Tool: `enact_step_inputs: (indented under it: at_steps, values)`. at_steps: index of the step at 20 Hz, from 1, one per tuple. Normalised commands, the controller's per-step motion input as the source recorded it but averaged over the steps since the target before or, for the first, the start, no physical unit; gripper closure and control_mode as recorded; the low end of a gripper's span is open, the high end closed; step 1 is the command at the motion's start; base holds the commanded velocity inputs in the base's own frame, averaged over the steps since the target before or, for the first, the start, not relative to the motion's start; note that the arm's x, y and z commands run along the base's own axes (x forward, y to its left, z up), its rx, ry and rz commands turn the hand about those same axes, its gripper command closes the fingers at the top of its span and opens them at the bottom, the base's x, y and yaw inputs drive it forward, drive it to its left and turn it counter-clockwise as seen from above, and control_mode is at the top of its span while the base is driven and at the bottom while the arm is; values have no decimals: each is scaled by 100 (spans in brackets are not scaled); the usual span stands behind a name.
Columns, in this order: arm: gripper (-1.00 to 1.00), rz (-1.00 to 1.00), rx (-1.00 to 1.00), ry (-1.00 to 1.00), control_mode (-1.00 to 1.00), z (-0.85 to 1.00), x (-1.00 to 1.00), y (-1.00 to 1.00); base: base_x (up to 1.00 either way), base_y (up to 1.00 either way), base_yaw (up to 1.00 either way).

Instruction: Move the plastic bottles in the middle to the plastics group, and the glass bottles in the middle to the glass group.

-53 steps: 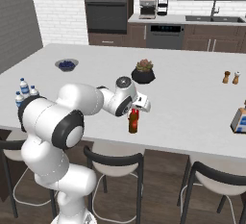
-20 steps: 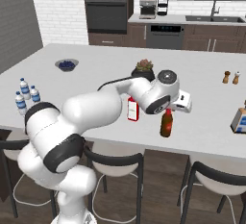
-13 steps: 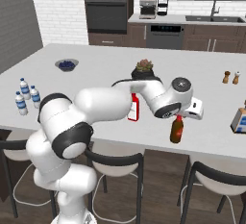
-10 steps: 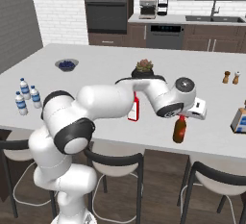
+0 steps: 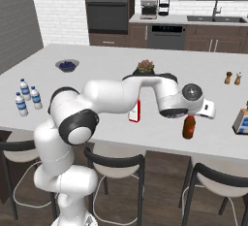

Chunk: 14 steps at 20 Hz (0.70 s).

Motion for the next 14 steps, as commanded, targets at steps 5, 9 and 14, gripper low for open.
enact_step_inputs:
  at_steps: [5, 9, 14]
  values:
    - [100, 0, -13, -25, -100, 15, 31, 0, 0, 0, 0]
    - [100, 0, -9, -5, -100, 38, 9, 0, 0, 0, 0]
    - [100, 0, 0, 0, -100, 21, 0, 0, 0, 0, 0]
